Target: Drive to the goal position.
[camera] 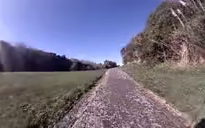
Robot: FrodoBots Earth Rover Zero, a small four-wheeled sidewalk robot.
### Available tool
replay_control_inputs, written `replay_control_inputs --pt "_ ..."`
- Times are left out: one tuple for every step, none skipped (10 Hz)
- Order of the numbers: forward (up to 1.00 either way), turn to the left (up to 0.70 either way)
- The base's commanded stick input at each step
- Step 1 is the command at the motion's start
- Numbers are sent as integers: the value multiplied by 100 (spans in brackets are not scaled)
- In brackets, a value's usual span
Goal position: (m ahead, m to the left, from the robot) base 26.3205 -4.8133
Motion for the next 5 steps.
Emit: replay_control_inputs --pt "100 -40" --pt "100 -40" --pt "100 -30" --pt "100 -12" --pt "100 0"
